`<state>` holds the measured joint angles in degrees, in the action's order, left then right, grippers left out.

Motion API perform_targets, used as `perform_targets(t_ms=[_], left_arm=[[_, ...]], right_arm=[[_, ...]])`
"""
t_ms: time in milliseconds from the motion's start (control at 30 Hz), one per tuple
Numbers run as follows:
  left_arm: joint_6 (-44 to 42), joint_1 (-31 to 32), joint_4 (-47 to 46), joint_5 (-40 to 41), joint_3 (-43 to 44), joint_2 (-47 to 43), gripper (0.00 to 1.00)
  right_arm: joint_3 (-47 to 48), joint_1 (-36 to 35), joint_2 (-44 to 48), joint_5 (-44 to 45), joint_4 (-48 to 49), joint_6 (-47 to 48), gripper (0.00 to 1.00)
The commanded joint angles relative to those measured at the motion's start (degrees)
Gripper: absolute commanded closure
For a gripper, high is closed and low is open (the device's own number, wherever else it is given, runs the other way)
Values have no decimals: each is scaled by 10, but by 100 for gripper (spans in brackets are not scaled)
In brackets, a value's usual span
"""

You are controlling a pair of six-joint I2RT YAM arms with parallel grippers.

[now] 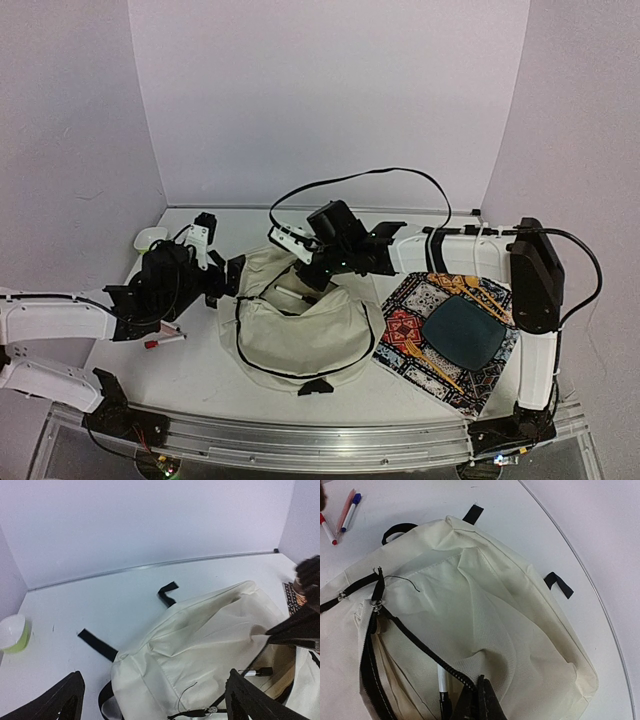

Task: Pack the student bag
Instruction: Pick up the pen at the center of the board.

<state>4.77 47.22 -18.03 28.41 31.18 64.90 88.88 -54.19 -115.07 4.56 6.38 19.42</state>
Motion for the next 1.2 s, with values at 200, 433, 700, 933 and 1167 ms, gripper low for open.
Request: perform_targets(t_ms=[200, 433, 700, 933, 1167], left_arm=[[402, -126, 343, -71, 60, -25, 1], [451, -210, 451, -131, 85, -19, 3], [497, -304, 487, -179, 89, 25, 0], [540, -345, 499, -155, 123, 112, 7], [552, -364, 505, -169, 159, 213, 25]], right_arm=[[22, -5, 32, -8, 8, -1, 99], [24, -5, 32, -13, 7, -1, 99], [21, -5, 33, -20, 7, -4, 99], [16, -4, 31, -19, 7, -10, 99], [17, -4, 30, -17, 7, -11, 98]])
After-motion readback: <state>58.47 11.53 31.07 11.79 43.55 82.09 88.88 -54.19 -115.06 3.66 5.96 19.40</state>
